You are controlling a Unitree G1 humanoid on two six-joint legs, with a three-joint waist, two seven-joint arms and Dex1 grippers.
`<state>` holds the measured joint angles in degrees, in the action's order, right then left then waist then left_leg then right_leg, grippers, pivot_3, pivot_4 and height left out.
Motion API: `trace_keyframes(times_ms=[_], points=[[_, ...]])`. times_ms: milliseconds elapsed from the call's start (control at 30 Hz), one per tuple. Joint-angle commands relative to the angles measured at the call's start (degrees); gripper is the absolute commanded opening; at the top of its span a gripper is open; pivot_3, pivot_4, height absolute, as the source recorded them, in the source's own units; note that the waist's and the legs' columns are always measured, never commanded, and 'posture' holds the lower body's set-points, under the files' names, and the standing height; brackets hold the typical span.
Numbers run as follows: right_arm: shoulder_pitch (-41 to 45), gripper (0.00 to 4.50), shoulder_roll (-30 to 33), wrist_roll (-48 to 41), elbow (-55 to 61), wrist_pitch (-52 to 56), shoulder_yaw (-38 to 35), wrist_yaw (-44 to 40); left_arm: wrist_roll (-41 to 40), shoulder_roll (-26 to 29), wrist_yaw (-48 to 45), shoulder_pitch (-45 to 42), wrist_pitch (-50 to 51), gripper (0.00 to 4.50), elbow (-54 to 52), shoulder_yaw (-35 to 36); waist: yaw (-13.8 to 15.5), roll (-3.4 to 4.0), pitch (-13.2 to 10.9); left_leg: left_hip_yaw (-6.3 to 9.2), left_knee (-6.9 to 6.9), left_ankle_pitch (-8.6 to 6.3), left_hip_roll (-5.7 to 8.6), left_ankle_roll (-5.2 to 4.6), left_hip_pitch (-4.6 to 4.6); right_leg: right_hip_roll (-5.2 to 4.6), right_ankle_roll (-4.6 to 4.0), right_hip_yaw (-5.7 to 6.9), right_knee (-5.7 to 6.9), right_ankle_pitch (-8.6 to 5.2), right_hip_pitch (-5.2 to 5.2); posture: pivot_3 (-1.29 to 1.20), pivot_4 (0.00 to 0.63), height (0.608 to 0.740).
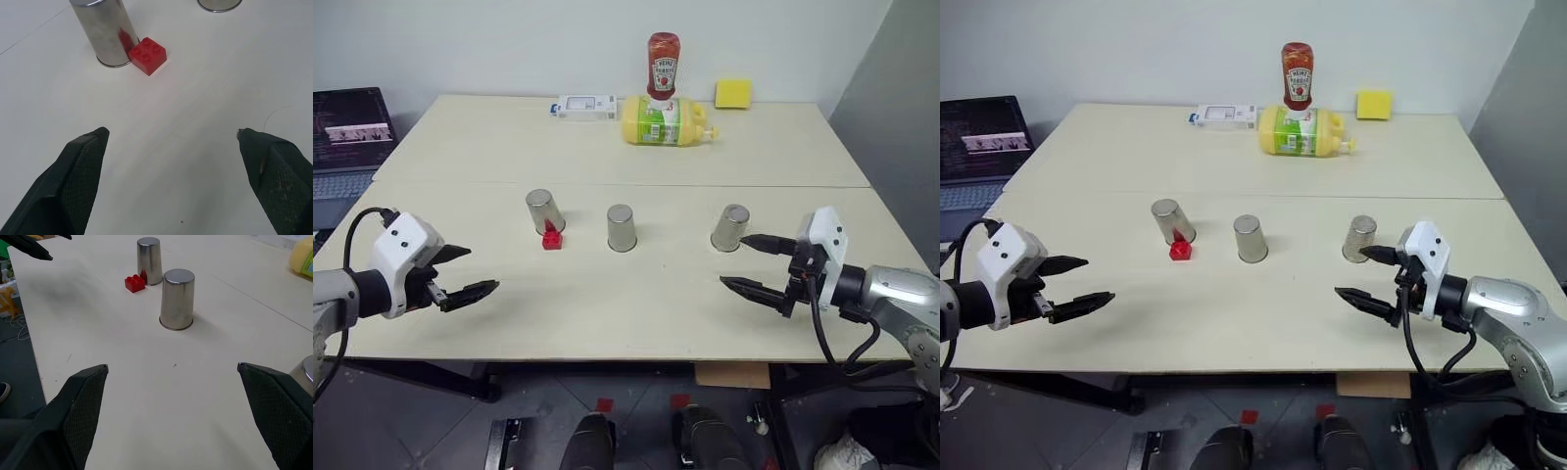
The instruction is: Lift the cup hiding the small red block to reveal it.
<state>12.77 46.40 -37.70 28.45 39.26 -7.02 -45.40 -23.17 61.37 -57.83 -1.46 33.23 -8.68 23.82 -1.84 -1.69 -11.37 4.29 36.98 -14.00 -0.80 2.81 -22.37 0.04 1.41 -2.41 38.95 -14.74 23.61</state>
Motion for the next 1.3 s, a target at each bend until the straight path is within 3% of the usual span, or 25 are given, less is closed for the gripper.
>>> trace_keyframes(times_ms=[33,1300], points=[[0.2,4.50,1.0,0.8,-0.5,-2.2,-1.3,-1.8,-0.7,0.0,0.6,-0.1,0.0,4.46,-1.8,2.4,0.0,0.00,0.0,0.00,0.00,0.00,0.00,0.00,0.00,0.00,0.00,0.00,0.00,0.00,0.00,0.00,0.150,0.740],[0.7,4.50,1.2,1.9,-1.6,-2.8,-2.0,-3.6,0.4,-0.7,3.2,-2.0,-0.9,4.46,-2.3,0.1,0.0,0.00,0.0,-0.01,-0.01,0.00,0.01,0.00,-0.01,0.00,0.00,-0.01,0.00,0.00,0.00,0.00,0.150,0.740]])
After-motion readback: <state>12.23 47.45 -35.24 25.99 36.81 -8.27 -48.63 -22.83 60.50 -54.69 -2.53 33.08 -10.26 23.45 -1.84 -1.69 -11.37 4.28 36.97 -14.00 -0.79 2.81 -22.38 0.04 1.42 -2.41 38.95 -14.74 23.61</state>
